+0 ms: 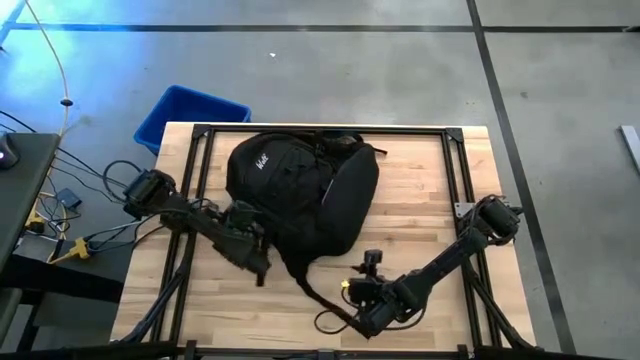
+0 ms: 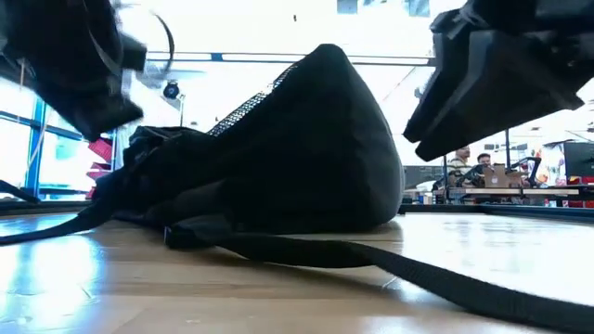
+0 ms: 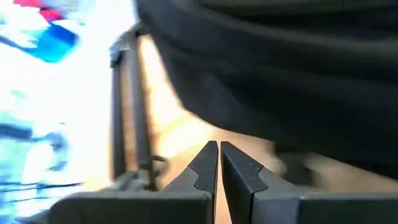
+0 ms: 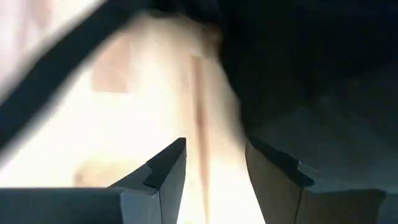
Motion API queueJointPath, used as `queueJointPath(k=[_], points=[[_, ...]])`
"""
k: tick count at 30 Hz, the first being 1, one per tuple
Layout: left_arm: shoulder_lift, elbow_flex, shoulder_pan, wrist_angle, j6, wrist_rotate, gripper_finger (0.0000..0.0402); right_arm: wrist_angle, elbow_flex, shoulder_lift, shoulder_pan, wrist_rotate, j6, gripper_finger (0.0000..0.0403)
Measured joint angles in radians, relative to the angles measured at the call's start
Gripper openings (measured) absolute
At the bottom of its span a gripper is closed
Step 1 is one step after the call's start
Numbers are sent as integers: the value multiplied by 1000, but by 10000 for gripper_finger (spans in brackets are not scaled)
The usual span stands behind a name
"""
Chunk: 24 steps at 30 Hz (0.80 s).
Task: Unpack backpack
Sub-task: Close the backpack
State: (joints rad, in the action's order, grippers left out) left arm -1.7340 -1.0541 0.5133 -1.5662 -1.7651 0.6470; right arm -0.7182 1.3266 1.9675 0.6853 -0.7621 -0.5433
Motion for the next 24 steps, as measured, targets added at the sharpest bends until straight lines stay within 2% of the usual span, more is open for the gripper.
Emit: queueJointPath(k=[2, 5, 8, 10, 12, 14, 20, 22, 24], points=[[0, -46, 52, 37, -5, 27, 0, -97, 0, 0, -3, -23, -73, 148], [-1, -96, 117, 180, 60, 85, 0, -277, 0, 0, -41, -16, -201, 141], [-2, -112, 167, 355, 163, 101, 0, -437, -1, 0, -105, -129, -294, 133], [-6, -111, 193, 447, 226, 105, 0, -465, -1, 0, -170, -163, -284, 128], [-7, -111, 214, 492, 241, 110, 0, -385, -1, 0, -250, -134, -191, 124], [-7, -111, 235, 507, 241, 125, 0, -220, -1, 1, -329, -63, -32, 120], [-7, -111, 269, 514, 241, 130, 0, 458, 0, 53, -519, 112, 421, 93], [-7, -111, 276, 514, 241, 131, 0, 597, 0, 68, -577, 151, 467, 83], [-7, -111, 277, 514, 242, 131, 0, 648, 2, 71, -625, 207, 453, 75]])
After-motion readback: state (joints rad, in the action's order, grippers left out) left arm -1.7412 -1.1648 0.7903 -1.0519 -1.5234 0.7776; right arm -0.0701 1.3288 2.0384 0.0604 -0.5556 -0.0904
